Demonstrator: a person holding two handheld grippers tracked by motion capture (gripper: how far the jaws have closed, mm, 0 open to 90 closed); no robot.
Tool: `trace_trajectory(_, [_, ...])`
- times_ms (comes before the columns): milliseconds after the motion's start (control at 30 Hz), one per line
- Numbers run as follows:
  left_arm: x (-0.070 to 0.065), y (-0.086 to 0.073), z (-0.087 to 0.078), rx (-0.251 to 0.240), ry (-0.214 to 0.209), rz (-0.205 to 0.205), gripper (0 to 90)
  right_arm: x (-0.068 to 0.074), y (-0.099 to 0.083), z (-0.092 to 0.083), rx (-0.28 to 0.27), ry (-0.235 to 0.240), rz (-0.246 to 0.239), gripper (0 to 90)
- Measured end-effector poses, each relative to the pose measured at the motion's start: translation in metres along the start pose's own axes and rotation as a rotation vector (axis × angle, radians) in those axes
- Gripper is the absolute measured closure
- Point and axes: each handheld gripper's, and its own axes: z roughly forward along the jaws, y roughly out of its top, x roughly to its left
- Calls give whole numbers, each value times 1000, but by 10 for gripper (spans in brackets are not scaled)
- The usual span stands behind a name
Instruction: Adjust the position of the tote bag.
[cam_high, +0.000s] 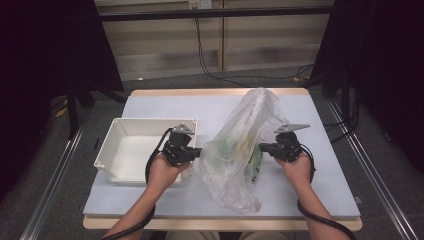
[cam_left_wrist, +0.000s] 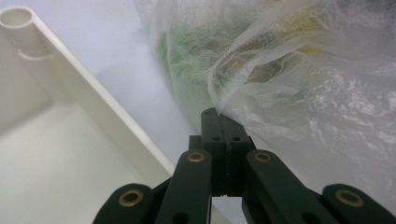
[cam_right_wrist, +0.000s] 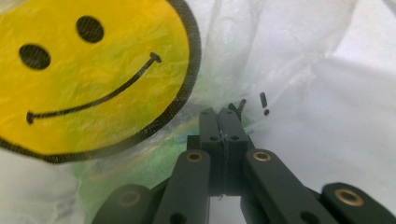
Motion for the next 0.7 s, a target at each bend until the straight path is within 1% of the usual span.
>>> trace_trajectory(33, [1,3,1,-8,0,-2,900,2,-4,-4,-4,0,-2,900])
trace_trajectory(100, [2,8,2,-7,-5,-5,900,4,-9,-7,-5,-8,2,899])
trace_trajectory(167, [3,10,2,-9,0,-6,900,4,-14,-10,-10,-4,3,895])
trace_trajectory(200, [4,13,3,-6,7,-4,900,4,-14,-10,-10,-4,3,895])
trace_trajectory(233, [7,17,3,-4,14,-6,900,6,-19,-13,-13,-9,4,892])
trace_trajectory(267, [7,17,3,-4,14,-6,900,6,-19,-13,-13,-9,4,892])
trace_trajectory(300, [10,21,4,0,18,-6,900,7,-22,-16,-21,-10,11,892])
trace_trajectory(333, [10,21,4,0,18,-6,900,7,-22,-16,-21,-10,11,892])
trace_trajectory(367, [13,23,5,0,28,-20,900,7,-23,-17,-19,-9,11,892])
trace_trajectory(400, [14,24,5,11,30,-16,900,9,-26,-20,-17,-11,11,892])
trace_trajectory(433, [17,26,6,1,28,-24,900,9,-26,-20,-18,-10,11,892])
trace_trajectory(467, [17,26,6,1,28,-24,900,10,-27,-21,-19,-9,10,892])
trace_trajectory(500, [18,27,6,16,33,-15,900,11,-28,-22,-14,-7,7,892])
trace_trajectory(533, [20,28,9,4,36,-33,900,12,-28,-22,-11,-7,5,888])
trace_trajectory(567, [23,29,9,16,40,-23,900,12,-29,-23,-12,-8,1,888])
trace_trajectory(600, [23,29,9,16,40,-23,900,12,-29,-23,-12,-8,1,888])
trace_trajectory(633, [26,32,11,14,44,-35,900,13,-31,-24,-7,-2,1,888])
trace_trajectory(700, [27,34,12,4,43,-42,900,14,-33,-24,-4,-3,0,887])
